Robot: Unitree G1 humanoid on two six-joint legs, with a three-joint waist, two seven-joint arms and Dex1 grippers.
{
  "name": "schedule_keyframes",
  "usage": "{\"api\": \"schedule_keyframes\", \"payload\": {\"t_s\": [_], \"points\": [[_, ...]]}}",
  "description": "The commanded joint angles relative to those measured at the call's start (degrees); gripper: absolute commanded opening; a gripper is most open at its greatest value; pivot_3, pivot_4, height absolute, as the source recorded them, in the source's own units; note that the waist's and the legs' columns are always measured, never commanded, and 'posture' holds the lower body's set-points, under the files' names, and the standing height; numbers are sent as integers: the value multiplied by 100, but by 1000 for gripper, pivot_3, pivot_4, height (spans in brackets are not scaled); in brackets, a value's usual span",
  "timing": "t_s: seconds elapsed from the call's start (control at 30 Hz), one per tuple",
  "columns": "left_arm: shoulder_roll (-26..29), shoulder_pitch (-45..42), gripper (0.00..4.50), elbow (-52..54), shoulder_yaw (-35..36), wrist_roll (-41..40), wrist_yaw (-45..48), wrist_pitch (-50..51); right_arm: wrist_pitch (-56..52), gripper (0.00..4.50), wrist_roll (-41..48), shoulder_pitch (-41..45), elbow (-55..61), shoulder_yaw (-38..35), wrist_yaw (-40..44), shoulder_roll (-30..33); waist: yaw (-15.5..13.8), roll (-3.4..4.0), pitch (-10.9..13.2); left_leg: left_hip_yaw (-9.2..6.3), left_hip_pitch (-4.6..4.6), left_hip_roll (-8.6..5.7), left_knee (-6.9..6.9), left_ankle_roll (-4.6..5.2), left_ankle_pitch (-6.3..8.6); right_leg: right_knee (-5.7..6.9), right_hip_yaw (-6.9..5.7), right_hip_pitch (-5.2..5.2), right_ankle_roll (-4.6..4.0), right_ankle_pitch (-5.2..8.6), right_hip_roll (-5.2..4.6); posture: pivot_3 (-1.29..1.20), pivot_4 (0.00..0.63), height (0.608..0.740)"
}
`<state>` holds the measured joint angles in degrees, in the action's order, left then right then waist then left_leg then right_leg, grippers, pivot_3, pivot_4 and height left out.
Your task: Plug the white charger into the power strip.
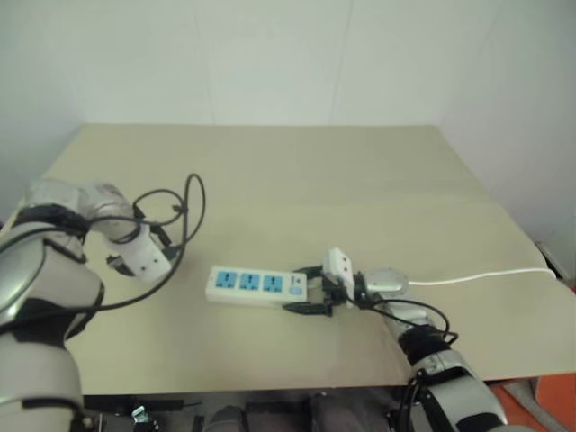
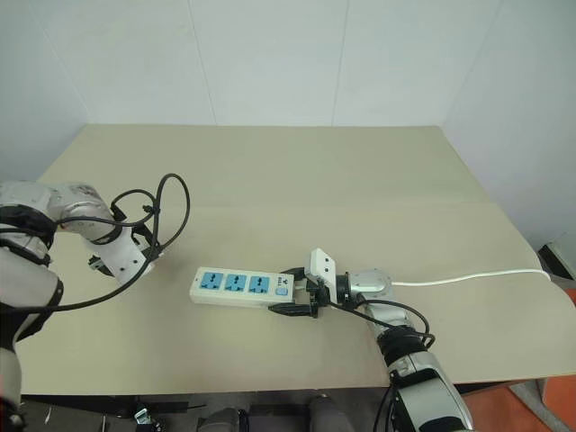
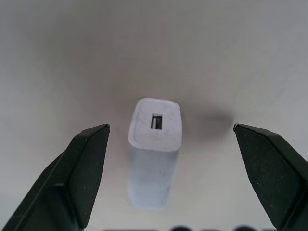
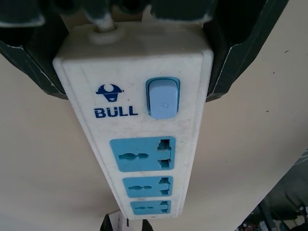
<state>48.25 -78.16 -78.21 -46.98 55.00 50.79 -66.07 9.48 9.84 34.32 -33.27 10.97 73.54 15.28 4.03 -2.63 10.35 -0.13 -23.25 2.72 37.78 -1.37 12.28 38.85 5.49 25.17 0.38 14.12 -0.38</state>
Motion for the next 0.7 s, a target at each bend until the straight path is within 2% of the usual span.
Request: {"api": "schedule_keyframes", "payload": {"t_s": [0.03, 0.13, 0.27, 0.5, 0.7], "points": [[29, 29, 3279, -5, 98, -128, 49, -28, -23, 3417, 135, 3, 236, -77, -24, -8, 0, 0, 0, 0, 0, 0, 0, 0, 0, 0, 0, 0, 0, 0, 0, 0, 150, 740], [22, 33, 2215, -11, 107, -176, 111, -41, -10, 3417, 121, 6, 223, -87, -60, 1, -2, 0, 0, -1, 0, 0, 0, 0, 0, 1, 0, 0, -1, -1, 0, 0, 150, 740], [20, 46, 1033, -30, 179, -283, 305, -37, 4, 3417, 111, 17, 204, -92, -113, 5, -2, 0, 0, 0, 0, -1, 1, 0, 0, 2, 0, 0, -1, -1, -1, 0, 150, 740], [88, 79, 1022, -12, 241, -380, 412, -33, 25, 3417, 104, 33, 165, -83, -152, -5, -3, -1, 0, 0, 0, -1, 1, 0, 0, 2, 0, 0, -1, -1, -1, 0, 150, 740], [42, 12, 1022, -43, 1046, -1333, 1009, 123, 49, 3417, 91, 41, 122, -66, -113, 10, -7, -1, -1, -1, -1, -1, 3, 0, 0, 2, -1, 0, -1, -1, -2, 0, 150, 740]]}}
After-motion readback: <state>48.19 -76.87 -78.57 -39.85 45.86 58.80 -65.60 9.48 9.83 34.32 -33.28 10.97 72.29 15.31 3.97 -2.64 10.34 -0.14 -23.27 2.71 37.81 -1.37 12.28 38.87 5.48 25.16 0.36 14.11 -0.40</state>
